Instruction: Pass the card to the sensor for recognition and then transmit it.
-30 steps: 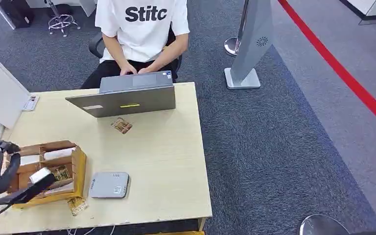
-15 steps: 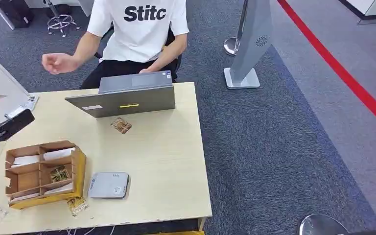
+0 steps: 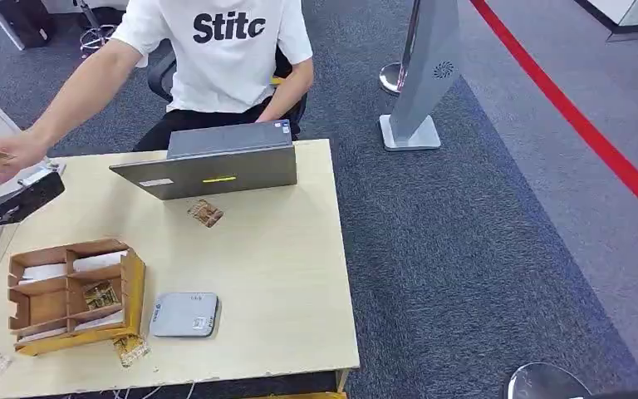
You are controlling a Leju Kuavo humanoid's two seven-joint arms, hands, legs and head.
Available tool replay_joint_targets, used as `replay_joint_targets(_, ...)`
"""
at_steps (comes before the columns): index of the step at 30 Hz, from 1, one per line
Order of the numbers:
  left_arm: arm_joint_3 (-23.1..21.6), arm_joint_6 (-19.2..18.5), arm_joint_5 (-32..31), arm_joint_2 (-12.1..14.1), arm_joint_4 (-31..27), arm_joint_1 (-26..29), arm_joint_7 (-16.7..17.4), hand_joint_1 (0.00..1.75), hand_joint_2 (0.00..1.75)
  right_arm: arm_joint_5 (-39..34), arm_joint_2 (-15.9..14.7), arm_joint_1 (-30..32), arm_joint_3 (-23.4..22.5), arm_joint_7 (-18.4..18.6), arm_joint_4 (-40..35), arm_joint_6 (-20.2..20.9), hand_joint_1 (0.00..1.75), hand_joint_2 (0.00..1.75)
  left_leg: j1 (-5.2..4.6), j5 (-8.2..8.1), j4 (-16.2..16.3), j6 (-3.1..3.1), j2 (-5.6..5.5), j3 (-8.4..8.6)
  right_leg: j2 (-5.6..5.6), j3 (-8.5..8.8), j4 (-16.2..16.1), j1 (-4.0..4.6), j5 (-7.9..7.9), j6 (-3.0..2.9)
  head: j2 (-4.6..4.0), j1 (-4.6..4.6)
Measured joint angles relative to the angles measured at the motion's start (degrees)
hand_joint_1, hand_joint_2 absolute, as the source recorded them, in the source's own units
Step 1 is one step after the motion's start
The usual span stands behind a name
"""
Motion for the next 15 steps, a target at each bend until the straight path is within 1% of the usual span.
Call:
replay_joint_targets(8, -0.59, 2.23, 0.26, -0.02, 1.51, 0.07, 0.09, 1.75, 1.75, 0.02, 0.0, 0.01, -0.02, 0.66, 0.42, -0.35, 0.0, 1.75, 0.01, 0.0, 0.0, 0.0, 0.08, 0.0, 0.13, -0.01, 0.01, 0.01, 0.01, 0.0, 0.02, 0.0)
replay_joint_targets(9, -0.59, 2.56, 0.42, -0.04, 1.57, 0.24, 0.09, 1.69, 1.75, 0.02, 0.0, 0.01, -0.02, 0.66, 0.46, -0.37, 0.0, 1.75, 0.01, 0.0, -0.01, 0.0, 0.17, -0.01, 0.22, -0.03, 0.01, 0.01, 0.01, -0.01, 0.0, 0.0)
replay_joint_targets(10, -0.59, 3.08, 0.63, -0.07, 1.57, 0.45, 0.09, 0.89, 1.75, 0.02, 0.0, 0.02, -0.02, 0.66, 0.46, -0.39, 0.0, 1.75, 0.01, -0.01, -0.01, 0.0, 0.27, -0.01, 0.33, -0.06, 0.02, 0.01, 0.03, -0.01, 0.0, 0.0)
replay_joint_targets(11, -0.59, 3.49, 0.72, -0.13, 1.57, 0.57, 0.04, 0.12, 1.75, 0.04, 0.0, 0.03, -0.02, 0.57, 0.48, -0.39, 0.0, 1.75, 0.01, -0.01, -0.01, 0.0, 0.35, -0.03, 0.43, -0.08, 0.03, 0.01, 0.04, -0.01, 0.0, 0.0)
replay_joint_targets(12, -0.57, 3.78, 0.83, -0.2, 1.55, 0.65, -0.09, 0.0, 1.75, 0.09, 0.0, 0.04, -0.02, 0.48, 0.48, -0.39, 0.0, 1.75, 0.01, -0.02, -0.01, -0.01, 0.42, -0.04, 0.52, -0.11, 0.02, 0.01, 0.06, 0.0, 0.0, 0.0)
replay_joint_targets(15, -0.5, 4.33, 1.46, -0.57, 1.51, 0.96, -0.39, 0.0, 1.75, 0.11, 0.0, 0.06, -0.02, 0.28, 0.52, -0.26, 0.0, 1.75, 0.0, -0.08, -0.01, 0.0, 0.42, -0.04, 0.53, -0.11, 0.0, 0.0, 0.05, 0.01, 0.02, 0.0)
